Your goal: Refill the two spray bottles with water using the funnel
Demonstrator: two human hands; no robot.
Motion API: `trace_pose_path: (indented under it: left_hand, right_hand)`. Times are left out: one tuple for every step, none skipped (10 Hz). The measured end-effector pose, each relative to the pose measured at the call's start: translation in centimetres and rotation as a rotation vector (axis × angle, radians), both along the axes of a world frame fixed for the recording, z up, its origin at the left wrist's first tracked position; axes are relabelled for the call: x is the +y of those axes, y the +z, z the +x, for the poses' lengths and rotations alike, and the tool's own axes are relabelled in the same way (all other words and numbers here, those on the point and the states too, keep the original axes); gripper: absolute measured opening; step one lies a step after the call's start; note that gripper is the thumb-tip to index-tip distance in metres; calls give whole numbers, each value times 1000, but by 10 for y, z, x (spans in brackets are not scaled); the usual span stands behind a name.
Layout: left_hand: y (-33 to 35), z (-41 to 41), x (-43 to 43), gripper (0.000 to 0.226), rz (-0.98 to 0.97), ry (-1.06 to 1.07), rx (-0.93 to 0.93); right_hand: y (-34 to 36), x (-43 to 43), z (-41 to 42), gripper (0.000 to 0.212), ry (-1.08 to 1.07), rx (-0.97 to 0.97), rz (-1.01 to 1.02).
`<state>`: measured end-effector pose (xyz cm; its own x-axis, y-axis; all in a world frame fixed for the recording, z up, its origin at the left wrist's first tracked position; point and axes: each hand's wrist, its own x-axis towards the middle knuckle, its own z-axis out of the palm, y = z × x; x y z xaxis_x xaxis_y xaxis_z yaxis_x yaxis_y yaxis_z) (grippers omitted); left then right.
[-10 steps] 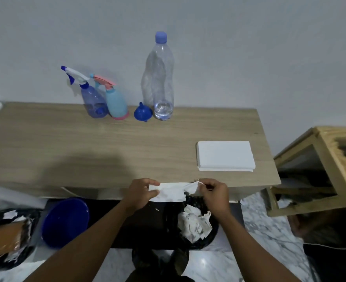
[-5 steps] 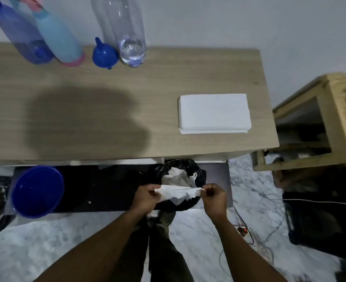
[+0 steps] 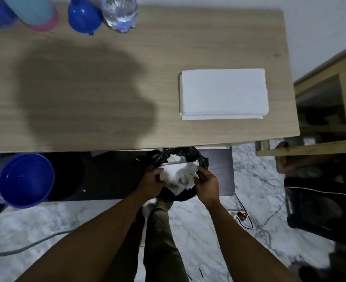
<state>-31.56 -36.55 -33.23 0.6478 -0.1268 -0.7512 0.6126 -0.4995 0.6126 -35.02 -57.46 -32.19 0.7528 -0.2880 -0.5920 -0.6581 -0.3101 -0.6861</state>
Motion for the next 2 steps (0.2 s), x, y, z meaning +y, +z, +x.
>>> trace_pose_path:
  left_hand:
    - [46,8,6,41,16,84,-37]
    - [109,-5,22,34,-1,186,-30]
  right_hand:
    - [20,9,7,32,-40,-106,52]
    - [56,18,-10,23,-76,-130,30]
